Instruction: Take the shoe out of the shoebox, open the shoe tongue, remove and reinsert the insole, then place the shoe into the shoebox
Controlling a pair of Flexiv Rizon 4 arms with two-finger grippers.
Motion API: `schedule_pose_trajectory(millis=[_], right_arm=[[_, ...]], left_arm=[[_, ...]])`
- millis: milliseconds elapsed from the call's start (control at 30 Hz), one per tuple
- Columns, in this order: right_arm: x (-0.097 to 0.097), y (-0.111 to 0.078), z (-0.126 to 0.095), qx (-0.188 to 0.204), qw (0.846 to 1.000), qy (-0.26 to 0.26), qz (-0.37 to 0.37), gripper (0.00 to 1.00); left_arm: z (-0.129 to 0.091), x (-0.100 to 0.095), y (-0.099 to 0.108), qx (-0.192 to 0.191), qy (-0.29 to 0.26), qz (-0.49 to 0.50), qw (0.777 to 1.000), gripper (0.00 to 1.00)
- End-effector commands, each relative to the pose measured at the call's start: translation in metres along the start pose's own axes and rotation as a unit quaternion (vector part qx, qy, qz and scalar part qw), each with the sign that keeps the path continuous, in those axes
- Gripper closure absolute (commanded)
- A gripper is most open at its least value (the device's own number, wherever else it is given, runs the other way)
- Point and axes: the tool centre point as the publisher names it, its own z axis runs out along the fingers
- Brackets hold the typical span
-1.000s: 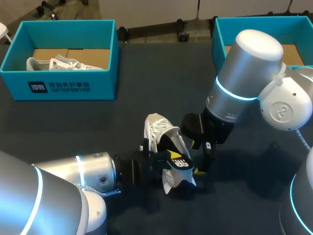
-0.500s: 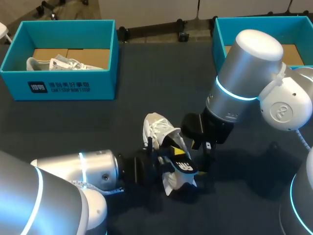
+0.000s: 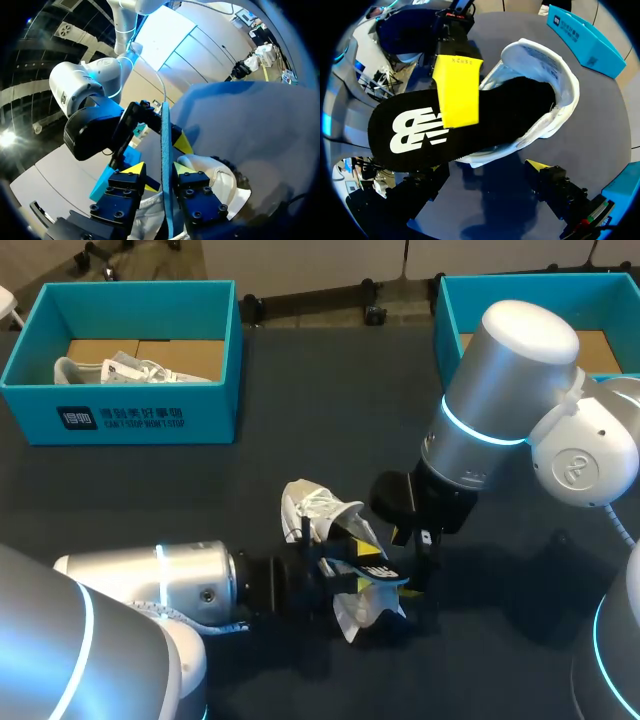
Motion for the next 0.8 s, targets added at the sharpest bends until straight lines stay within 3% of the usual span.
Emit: schedule_pose_trajectory(millis=[33, 133, 233, 800], right_arm=[[0.000, 0.001, 0.002, 0.001, 1.000, -0.001, 0.000, 0.00], [0.000, 0.001, 0.002, 0.001, 1.000, -0.001, 0.000, 0.00], [0.000, 0.001, 0.002, 0.001, 1.000, -0.001, 0.000, 0.00], [0.000, 0.001, 0.002, 0.001, 1.000, -0.001, 0.000, 0.00]], left_arm=[[-0.003, 0.001, -0.003, 0.001, 0.004, 0.002, 1.000, 0.71], [-0.002, 0.002, -0.005, 0.002, 0.007, 0.002, 1.000, 0.81], [-0.001, 0.004, -0.006, 0.003, 0.015, 0.008, 1.000, 1.00], [0.003, 0.009, 0.024, -0.044, 0.023, 0.047, 0.998, 1.00]])
